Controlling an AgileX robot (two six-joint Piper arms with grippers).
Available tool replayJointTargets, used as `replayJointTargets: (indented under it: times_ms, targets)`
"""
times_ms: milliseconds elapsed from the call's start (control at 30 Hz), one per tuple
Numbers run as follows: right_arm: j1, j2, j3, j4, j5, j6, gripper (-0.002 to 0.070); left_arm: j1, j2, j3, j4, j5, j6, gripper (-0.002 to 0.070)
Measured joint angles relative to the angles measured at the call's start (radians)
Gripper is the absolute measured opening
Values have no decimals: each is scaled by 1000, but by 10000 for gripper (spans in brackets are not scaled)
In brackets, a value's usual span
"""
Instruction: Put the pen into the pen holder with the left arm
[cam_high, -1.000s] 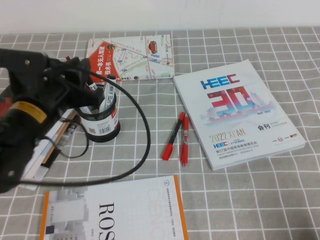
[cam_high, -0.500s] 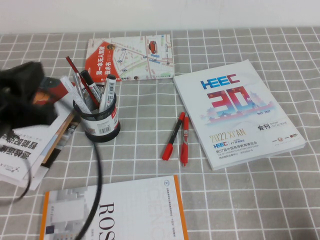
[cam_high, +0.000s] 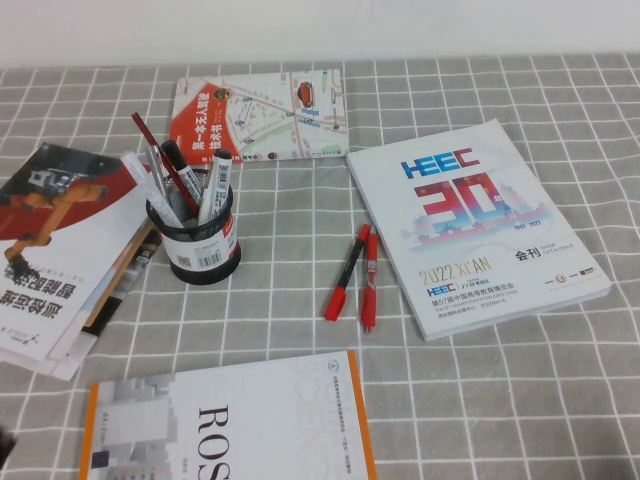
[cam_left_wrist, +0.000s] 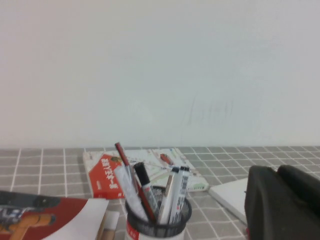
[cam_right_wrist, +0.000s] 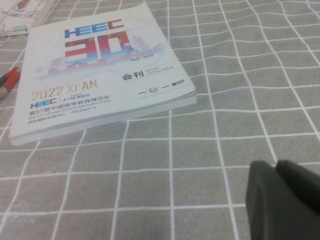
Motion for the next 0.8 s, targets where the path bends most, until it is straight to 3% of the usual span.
replayJointTargets:
  times_ms: [300, 800]
  targets:
    - [0, 0, 0, 0, 0, 0, -15, 0, -194, 61, -2, 206, -21, 0]
    - [0, 0, 0, 0, 0, 0, -15, 0, -199, 61, -5, 240, -77, 0]
